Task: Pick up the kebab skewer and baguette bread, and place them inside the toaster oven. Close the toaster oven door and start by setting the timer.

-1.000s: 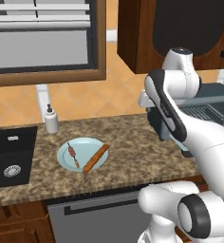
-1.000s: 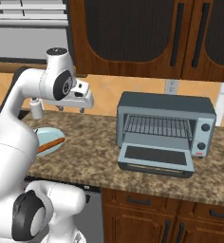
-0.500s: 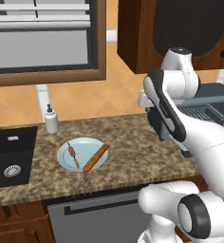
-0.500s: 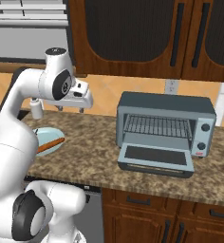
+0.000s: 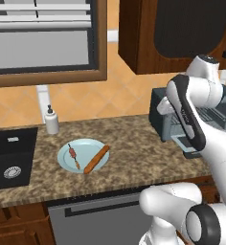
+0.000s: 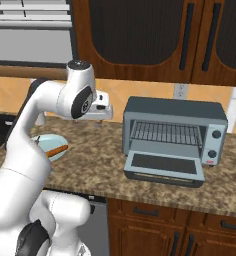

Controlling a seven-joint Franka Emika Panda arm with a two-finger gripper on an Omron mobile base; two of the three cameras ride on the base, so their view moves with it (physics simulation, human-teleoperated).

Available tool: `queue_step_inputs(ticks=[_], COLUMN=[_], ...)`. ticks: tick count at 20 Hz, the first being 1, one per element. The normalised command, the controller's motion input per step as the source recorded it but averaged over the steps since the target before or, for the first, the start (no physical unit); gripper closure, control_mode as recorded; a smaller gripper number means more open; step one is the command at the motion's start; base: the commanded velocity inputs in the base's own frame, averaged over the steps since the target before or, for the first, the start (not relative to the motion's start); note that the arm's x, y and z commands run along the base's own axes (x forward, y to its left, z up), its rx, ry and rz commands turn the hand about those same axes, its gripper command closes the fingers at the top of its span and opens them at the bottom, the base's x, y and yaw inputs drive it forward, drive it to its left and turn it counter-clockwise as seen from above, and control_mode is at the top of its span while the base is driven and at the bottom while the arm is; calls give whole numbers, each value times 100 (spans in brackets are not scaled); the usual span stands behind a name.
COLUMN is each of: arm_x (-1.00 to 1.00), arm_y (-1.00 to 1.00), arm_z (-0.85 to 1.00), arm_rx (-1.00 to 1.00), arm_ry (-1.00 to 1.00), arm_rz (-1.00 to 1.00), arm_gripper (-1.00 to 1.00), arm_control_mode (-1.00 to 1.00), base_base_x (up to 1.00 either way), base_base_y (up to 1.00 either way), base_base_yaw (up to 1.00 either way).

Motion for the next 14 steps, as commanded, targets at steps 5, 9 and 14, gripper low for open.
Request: queue_step_inputs(ticks=[5,9,14], arm_x=[-4,-2,2], arm_y=[-97,-98,-77], arm_z=[-8,-29,-43], arm_rx=[0,3,3], arm_ry=[-38,-46,-44], arm_rz=[42,32,29], arm_gripper=[-100,-100,-100], arm_control_mode=[-100,-100,-100], base_base_x=[0,0,0], base_base_y=[0,0,0], base_base_yaw=[0,0,0])
